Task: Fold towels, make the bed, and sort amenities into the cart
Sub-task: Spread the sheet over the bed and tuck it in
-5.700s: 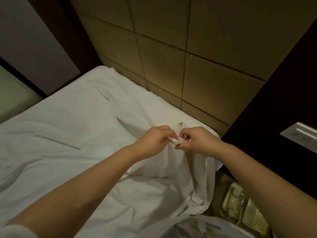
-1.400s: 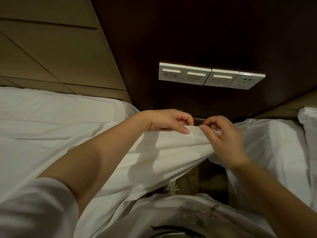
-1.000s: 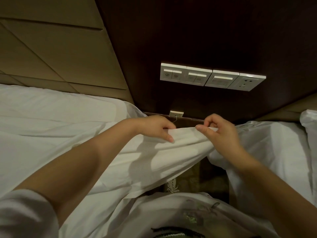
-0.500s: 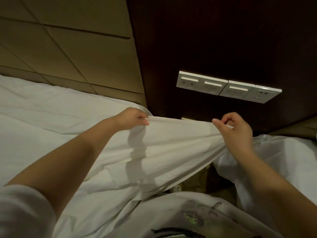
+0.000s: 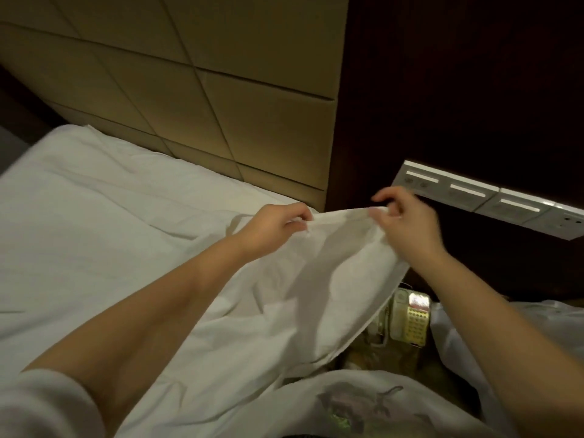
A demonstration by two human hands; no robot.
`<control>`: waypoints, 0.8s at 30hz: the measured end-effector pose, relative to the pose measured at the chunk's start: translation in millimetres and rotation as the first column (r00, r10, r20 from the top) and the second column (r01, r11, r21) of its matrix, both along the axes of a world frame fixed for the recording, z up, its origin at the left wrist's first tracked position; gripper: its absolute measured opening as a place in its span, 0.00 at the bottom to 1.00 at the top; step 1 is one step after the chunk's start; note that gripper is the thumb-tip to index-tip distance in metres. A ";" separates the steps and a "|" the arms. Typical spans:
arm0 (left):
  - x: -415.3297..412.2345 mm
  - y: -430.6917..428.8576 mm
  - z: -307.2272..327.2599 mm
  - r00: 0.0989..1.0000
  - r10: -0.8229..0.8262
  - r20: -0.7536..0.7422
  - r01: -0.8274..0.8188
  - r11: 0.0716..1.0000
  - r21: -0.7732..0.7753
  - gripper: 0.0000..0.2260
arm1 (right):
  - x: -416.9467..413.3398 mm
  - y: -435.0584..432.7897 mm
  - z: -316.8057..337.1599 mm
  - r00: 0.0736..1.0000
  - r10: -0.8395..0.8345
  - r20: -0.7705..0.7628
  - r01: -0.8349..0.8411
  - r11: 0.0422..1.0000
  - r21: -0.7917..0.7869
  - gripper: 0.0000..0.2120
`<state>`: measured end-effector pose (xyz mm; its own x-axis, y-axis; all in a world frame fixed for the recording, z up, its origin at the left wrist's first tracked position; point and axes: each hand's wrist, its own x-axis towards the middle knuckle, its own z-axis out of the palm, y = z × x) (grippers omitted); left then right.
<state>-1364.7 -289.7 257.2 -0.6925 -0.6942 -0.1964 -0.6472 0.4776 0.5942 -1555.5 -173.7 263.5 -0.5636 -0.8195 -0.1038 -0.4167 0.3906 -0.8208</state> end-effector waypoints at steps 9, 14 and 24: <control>44.0 -2.8 12.6 0.998 0.063 -0.014 -0.063 0.998 0.030 0.09 | 91.5 -76.7 4.7 0.724 0.688 -0.049 -0.644 0.700 0.309 0.09; 66.8 -11.0 -0.6 0.999 0.029 -0.037 -0.034 0.988 -0.149 0.09 | 101.8 -80.0 4.9 0.708 0.686 -0.169 -0.621 0.718 0.313 0.06; 94.0 -7.8 -60.6 0.964 0.241 -0.110 -0.261 0.937 -0.233 0.16 | 84.6 -42.4 2.9 0.803 0.542 -0.248 -0.479 0.835 0.271 0.08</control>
<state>-1270.7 -297.5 196.6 -0.4961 -0.8670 0.0478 -0.7209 0.4419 0.5339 -1470.9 -216.2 266.4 -0.0968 -0.9791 -0.1789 -0.8127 0.1815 -0.5537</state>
